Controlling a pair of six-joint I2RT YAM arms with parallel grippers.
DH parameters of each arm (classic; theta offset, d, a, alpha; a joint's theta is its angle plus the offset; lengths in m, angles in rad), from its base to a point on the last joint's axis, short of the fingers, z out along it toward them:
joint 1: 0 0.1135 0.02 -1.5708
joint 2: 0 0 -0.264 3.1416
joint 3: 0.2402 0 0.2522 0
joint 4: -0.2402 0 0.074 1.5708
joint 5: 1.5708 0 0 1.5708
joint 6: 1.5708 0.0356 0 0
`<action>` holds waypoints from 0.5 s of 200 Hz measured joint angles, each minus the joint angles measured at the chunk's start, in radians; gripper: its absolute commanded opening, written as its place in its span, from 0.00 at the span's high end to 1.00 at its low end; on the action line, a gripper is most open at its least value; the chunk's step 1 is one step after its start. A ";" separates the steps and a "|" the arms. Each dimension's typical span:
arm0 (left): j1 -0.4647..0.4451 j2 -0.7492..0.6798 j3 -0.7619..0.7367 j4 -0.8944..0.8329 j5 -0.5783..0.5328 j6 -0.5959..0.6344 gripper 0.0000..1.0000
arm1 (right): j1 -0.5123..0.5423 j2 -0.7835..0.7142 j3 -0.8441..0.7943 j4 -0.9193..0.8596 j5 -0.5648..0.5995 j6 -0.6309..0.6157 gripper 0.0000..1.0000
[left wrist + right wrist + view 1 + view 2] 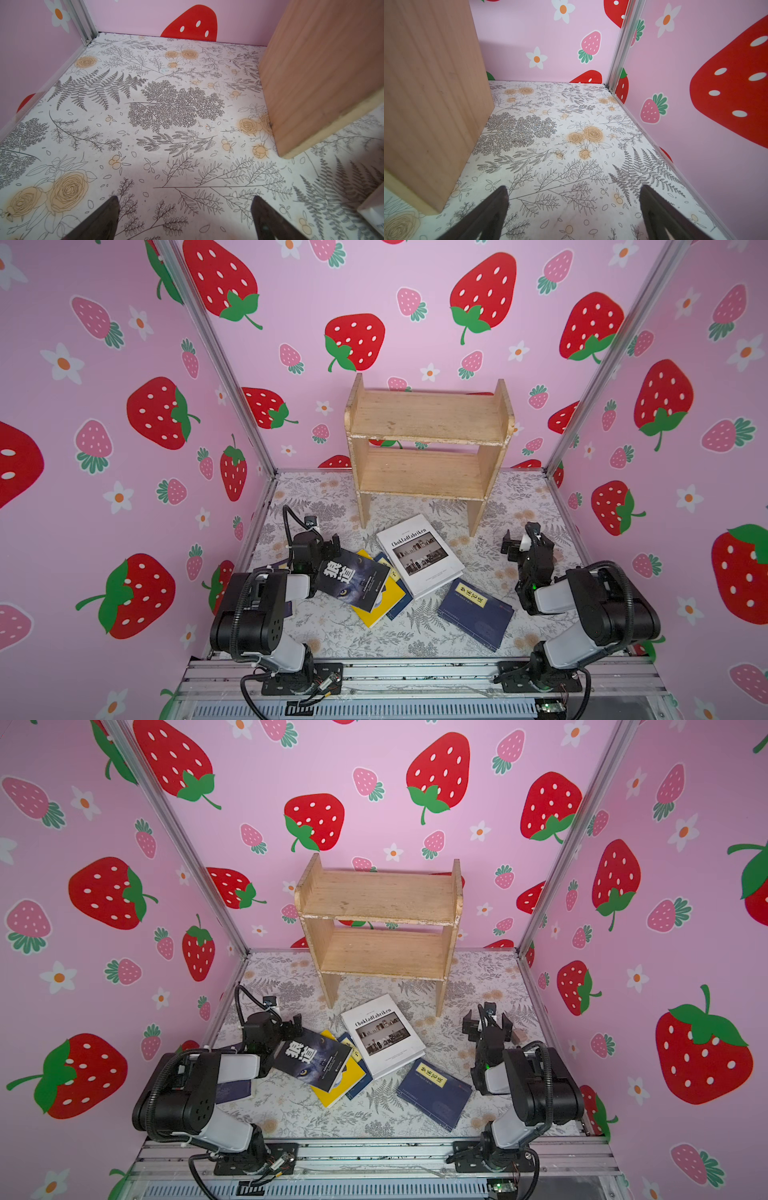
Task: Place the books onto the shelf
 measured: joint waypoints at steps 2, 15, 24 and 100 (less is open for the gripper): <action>0.000 0.000 0.000 0.000 0.000 0.000 0.01 | 0.000 0.000 0.000 0.000 0.000 0.000 0.00; 0.000 0.000 0.000 0.000 0.000 0.000 0.01 | 0.000 0.000 0.000 0.000 0.000 0.000 0.00; 0.000 0.000 0.000 0.000 0.000 0.000 0.01 | 0.000 0.000 0.000 0.000 0.000 0.000 0.00; -0.008 -0.100 0.078 -0.222 -0.021 -0.012 0.01 | 0.000 -0.163 0.043 -0.202 0.009 0.017 0.00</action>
